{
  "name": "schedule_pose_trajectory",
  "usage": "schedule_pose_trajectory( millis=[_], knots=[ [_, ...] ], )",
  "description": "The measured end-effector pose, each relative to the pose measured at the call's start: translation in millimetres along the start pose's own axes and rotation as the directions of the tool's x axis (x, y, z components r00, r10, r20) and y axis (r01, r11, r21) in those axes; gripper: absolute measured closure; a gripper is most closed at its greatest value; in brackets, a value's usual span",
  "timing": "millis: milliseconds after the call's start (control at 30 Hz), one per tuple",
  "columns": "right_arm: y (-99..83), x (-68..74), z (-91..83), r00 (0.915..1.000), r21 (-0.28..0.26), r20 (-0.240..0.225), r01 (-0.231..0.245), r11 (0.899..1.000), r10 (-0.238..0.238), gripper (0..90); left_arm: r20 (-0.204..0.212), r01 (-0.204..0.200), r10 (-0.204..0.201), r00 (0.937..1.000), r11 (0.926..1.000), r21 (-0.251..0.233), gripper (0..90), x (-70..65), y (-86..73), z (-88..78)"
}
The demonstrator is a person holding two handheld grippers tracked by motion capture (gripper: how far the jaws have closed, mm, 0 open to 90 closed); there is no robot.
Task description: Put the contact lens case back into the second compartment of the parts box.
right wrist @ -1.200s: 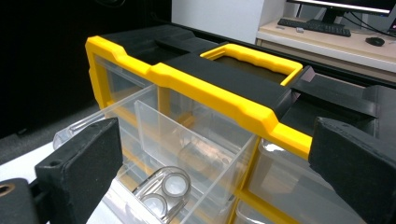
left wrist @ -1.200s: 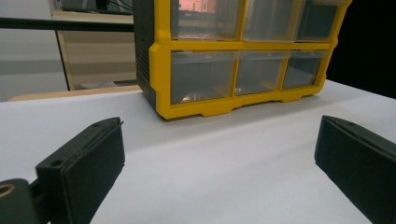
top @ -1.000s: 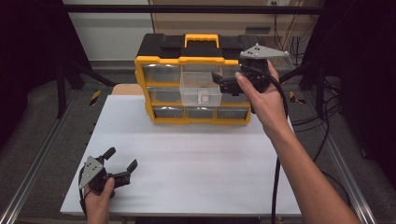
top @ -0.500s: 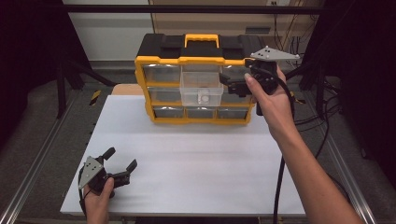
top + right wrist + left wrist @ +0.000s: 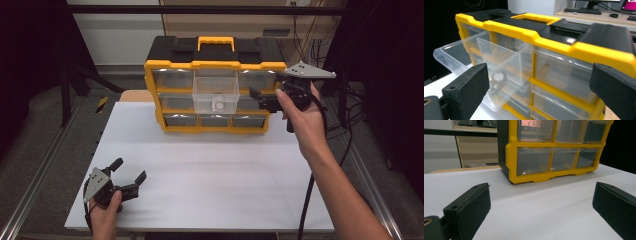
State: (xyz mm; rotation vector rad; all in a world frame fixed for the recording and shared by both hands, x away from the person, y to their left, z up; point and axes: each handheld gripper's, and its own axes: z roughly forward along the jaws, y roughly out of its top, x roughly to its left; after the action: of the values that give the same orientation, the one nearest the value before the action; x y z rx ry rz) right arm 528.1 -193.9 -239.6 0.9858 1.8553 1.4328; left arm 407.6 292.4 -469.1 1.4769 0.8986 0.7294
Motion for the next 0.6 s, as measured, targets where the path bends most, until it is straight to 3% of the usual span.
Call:
schedule_pose_trajectory(
  millis=[600],
  knots=[
    [-43.3,-28.9,-39.4,0.9974,-0.006,0.041,-0.059,0.998,0.059,3.3,-0.004,0.004,-0.004,1.0000,1.0000,-0.002,1.4,0.1,-0.2,-1.4]
  ],
)
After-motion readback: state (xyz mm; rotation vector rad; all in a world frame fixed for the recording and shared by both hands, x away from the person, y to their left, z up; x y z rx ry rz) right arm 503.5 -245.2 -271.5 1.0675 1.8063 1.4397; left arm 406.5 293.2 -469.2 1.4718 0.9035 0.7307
